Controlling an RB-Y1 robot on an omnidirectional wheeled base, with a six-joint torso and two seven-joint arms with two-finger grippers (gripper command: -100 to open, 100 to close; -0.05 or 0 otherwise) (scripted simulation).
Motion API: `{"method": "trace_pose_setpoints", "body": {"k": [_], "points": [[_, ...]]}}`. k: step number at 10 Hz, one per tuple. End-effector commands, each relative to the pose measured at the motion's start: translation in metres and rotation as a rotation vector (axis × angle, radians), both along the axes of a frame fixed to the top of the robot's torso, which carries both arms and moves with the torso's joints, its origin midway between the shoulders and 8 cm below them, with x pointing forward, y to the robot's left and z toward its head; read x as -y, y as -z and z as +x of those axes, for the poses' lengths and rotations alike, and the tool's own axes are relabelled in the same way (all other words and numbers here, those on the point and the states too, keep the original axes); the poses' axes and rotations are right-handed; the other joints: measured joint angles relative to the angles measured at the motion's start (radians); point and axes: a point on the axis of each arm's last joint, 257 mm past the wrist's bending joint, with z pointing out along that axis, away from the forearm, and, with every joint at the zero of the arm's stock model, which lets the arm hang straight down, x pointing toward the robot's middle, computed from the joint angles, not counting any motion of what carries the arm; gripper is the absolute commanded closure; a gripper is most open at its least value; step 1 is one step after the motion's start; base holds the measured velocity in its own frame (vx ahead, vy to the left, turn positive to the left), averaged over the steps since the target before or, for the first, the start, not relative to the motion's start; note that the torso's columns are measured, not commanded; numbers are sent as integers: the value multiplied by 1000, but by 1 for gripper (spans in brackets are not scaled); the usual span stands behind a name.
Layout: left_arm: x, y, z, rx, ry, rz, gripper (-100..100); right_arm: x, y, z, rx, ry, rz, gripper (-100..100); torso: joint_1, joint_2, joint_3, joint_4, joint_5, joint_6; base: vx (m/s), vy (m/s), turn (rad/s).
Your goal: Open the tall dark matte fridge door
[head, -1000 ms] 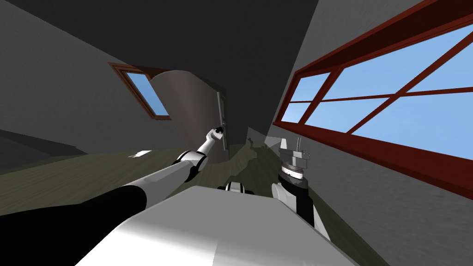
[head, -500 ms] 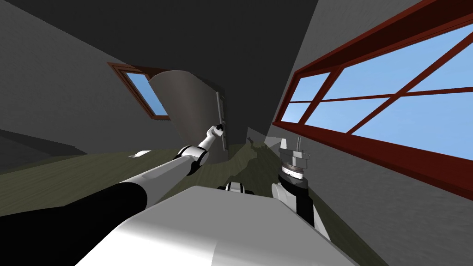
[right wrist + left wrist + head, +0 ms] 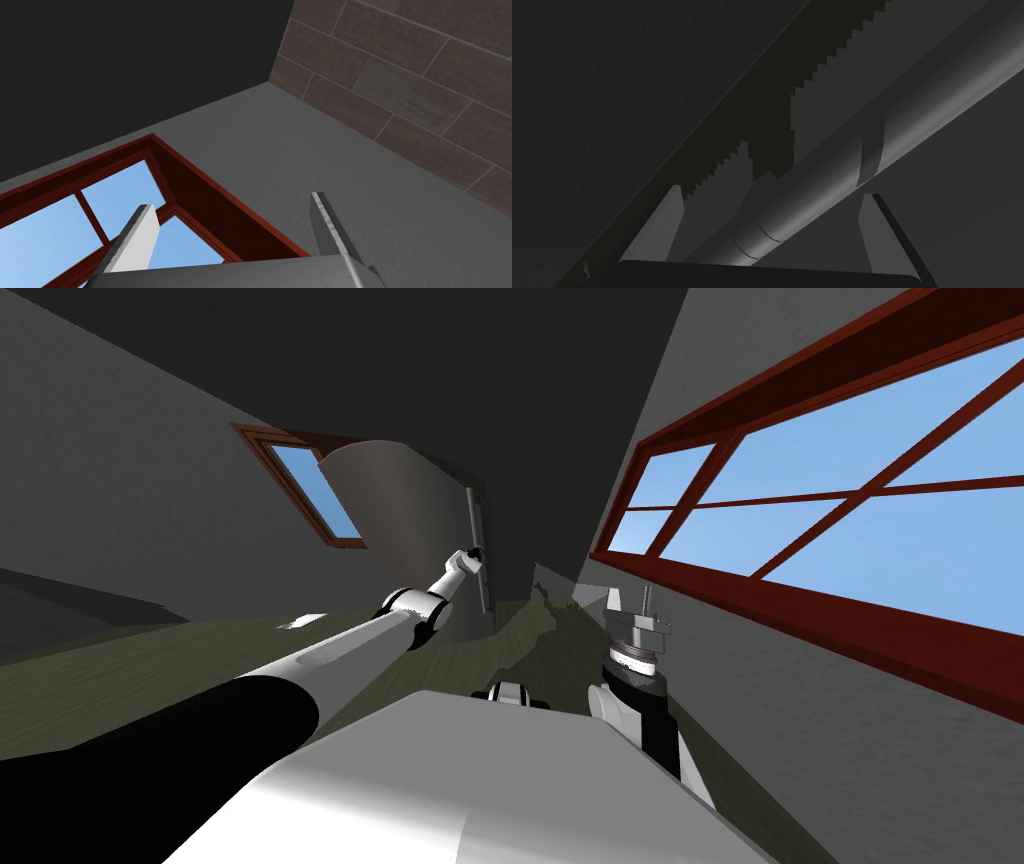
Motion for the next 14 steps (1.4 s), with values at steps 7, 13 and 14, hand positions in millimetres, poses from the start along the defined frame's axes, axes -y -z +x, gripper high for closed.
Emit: {"method": "trace_pose_setpoints", "body": {"k": [7,13,14], "points": [[-25,-24,4,-18,-60,29,100,0,0,0,0,0,0,0,1,-2,-2,-1,1,0,26,2,-2],[42,-27,9,-17,39,29,100,0,0,0,0,0,0,0,3,4,3,2,3,1,-186,177,-85],[42,-27,9,-17,39,29,100,0,0,0,0,0,0,0,4,6,4,3,3,1,-208,199,-101]]}}
